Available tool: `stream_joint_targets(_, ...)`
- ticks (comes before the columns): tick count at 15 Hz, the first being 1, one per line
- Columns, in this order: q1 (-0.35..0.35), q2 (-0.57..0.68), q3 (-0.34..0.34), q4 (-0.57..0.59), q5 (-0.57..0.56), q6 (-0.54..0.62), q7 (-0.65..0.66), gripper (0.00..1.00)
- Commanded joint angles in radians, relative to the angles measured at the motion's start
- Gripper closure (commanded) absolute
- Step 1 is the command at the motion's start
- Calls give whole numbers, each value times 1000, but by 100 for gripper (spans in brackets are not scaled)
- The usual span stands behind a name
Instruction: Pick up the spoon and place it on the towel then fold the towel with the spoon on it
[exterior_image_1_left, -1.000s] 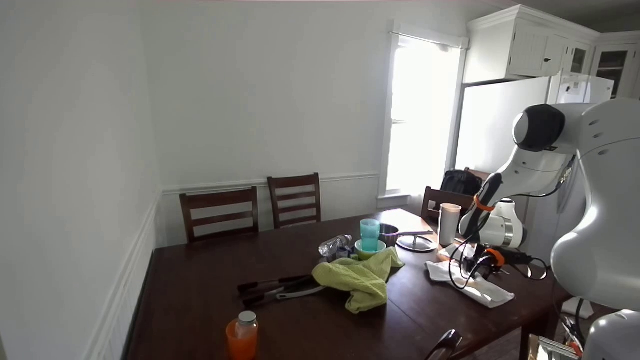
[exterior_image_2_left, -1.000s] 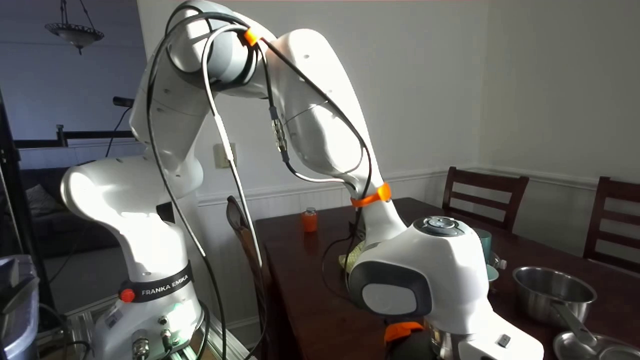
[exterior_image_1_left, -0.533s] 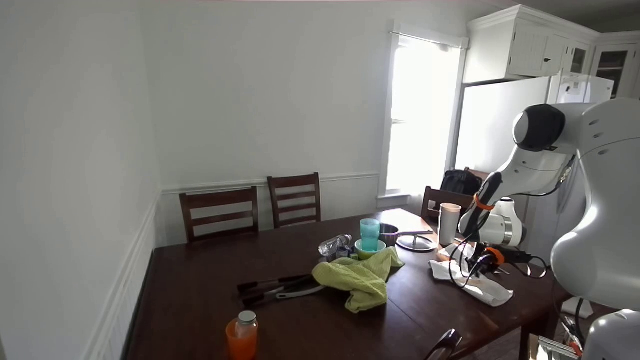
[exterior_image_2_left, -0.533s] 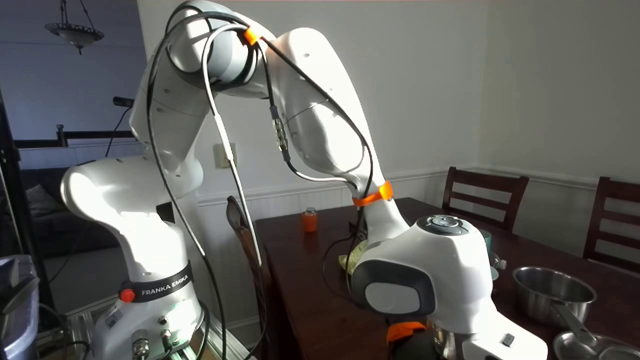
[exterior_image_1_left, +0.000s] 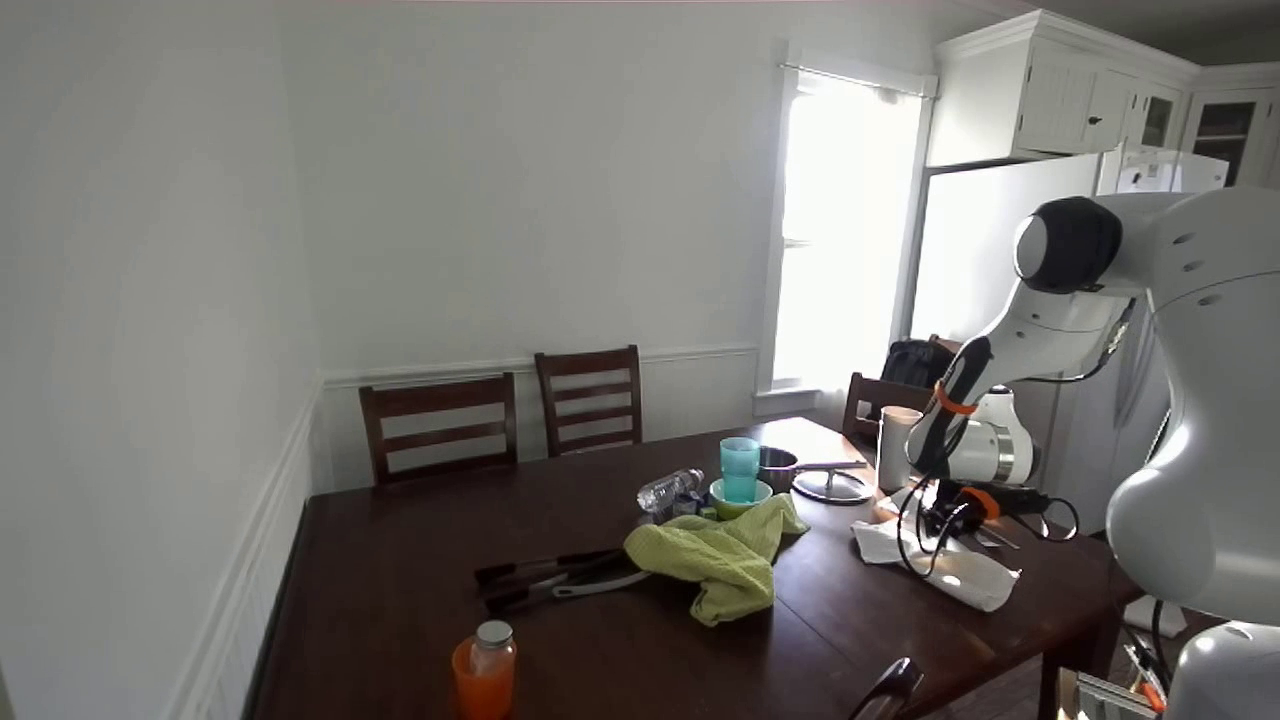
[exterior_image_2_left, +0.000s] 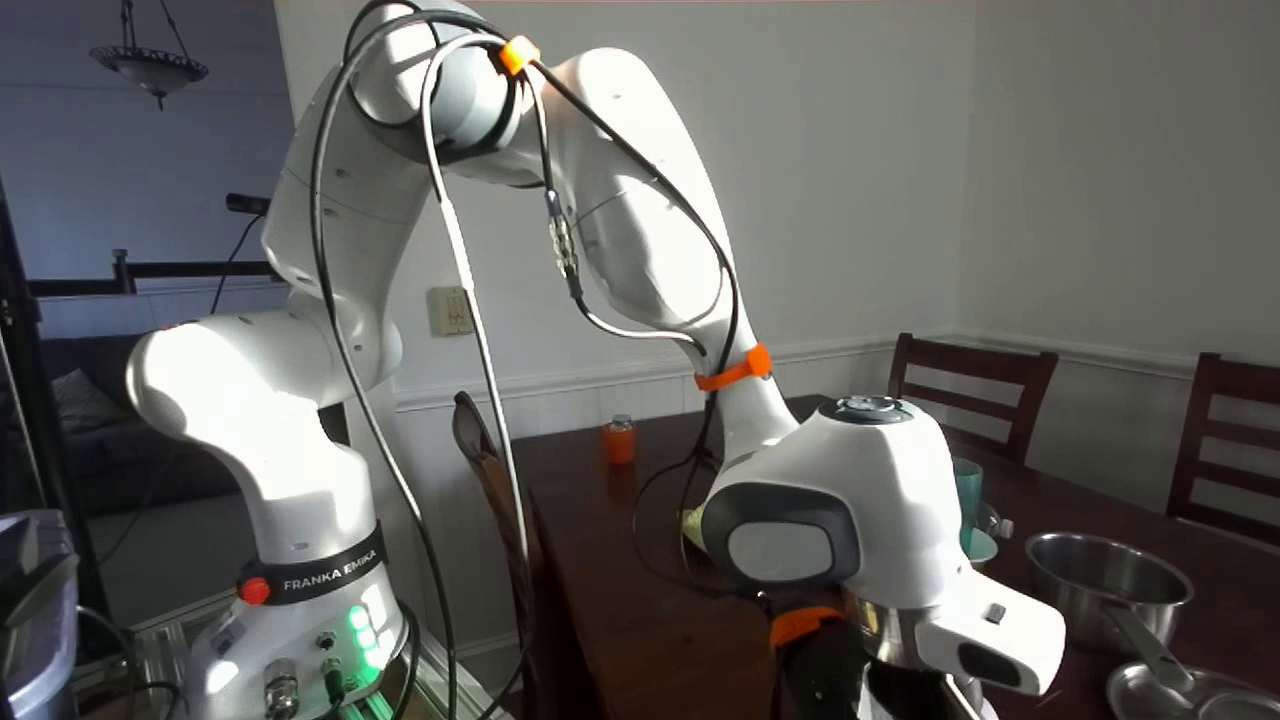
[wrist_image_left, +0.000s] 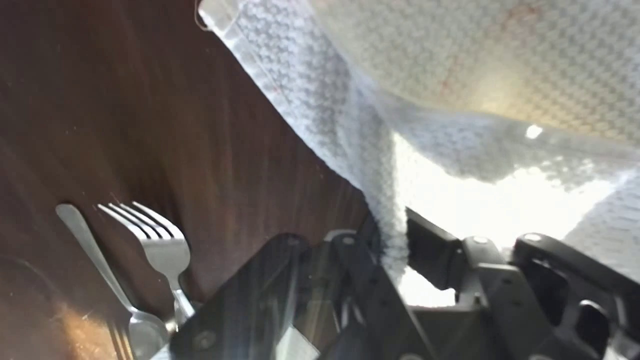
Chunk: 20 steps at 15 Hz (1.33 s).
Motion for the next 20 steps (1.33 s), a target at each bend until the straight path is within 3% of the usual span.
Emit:
stream_joint_targets(1,107,-73,-90,-78,-47,54,24,97)
stream_joint_targets(7,317,-96,-250,-133,-73,104,69,97)
stream_joint_targets(10,403,-87,-296,-150,-75,137,74,97)
stream_joint_targets(14,472,-85,-294,-168,-59,153,78,97)
stream_joint_targets(20,494,-66,-241,-188,-45,138,78,97)
